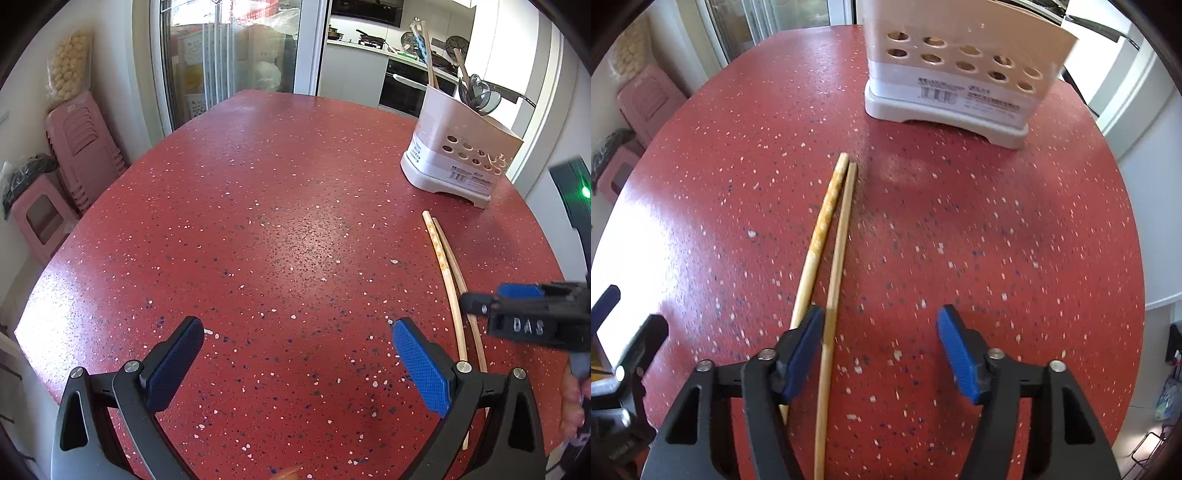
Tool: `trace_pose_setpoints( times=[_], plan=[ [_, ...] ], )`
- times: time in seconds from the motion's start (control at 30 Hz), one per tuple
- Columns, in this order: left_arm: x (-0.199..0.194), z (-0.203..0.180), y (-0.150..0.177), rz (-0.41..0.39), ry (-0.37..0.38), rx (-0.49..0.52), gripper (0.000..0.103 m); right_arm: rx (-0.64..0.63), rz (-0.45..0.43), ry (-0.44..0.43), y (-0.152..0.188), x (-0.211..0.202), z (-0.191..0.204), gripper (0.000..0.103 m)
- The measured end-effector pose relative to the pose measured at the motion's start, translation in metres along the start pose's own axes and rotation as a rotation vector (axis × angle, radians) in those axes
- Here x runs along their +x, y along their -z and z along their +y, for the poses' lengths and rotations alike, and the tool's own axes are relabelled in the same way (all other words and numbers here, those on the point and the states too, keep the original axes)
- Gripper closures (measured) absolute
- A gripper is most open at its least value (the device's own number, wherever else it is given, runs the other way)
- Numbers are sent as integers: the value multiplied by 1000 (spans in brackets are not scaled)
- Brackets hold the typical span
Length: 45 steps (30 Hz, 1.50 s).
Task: Organize utensils
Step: 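Move both tools back over the last two chopsticks on the table, then grasp the plain chopstick with the right tool while the left tool grasps the yellow-patterned one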
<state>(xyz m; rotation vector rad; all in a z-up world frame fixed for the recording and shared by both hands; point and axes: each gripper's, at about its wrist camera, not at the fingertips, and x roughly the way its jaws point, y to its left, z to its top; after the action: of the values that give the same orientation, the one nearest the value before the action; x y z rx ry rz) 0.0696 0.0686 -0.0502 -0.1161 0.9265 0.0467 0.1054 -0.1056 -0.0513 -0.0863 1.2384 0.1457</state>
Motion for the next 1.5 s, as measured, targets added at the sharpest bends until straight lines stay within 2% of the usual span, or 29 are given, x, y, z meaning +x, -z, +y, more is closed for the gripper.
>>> trace_pose_setpoints(
  times=[0.13, 0.37, 0.47, 0.5, 0.57, 0.8, 0.9, 1.0, 1.17, 1.3, 1.37, 1.4, 1.43, 1.5],
  plan=[
    [1, -4, -4, -3, -15, 26, 0, -8, 42, -10, -17, 4, 3, 49],
    [8, -11, -17, 31, 18, 70, 0, -28, 94, -17, -25, 5, 9, 62],
    [12, -19, -23, 62, 57, 95, 0, -25, 99, -26, -29, 5, 5, 78],
    [14, -22, -24, 71, 63, 102, 0, -25, 99, -29, -28, 3, 2, 91],
    [17, -31, -27, 88, 78, 125, 0, -15, 94, -49, -28, 2, -5, 97],
    [34, -76, -36, 179, 165, 186, 0, 59, 55, -145, -17, -6, -39, 97],
    [45, -95, -40, 222, 174, 214, 0, 75, 24, -169, -14, -14, -56, 97],
    [58, -111, -44, 272, 151, 241, 5, 96, -9, -195, -9, -25, -70, 97],
    [65, -130, -45, 302, 96, 311, 5, 112, -63, -230, -1, -42, -100, 97],
    [68, -137, -47, 344, 89, 316, 5, 111, -99, -254, 6, -51, -95, 97],
    [68, -141, -49, 354, 97, 321, 11, 116, -113, -272, 9, -55, -101, 97],
    [66, -143, -49, 349, 104, 329, 25, 119, -118, -280, 9, -53, -102, 97],
    [64, -146, -51, 345, 115, 339, 48, 120, -126, -286, 10, -56, -103, 97],
    [67, -151, -55, 345, 122, 355, 64, 119, -142, -289, 14, -64, -110, 97]
  ],
)
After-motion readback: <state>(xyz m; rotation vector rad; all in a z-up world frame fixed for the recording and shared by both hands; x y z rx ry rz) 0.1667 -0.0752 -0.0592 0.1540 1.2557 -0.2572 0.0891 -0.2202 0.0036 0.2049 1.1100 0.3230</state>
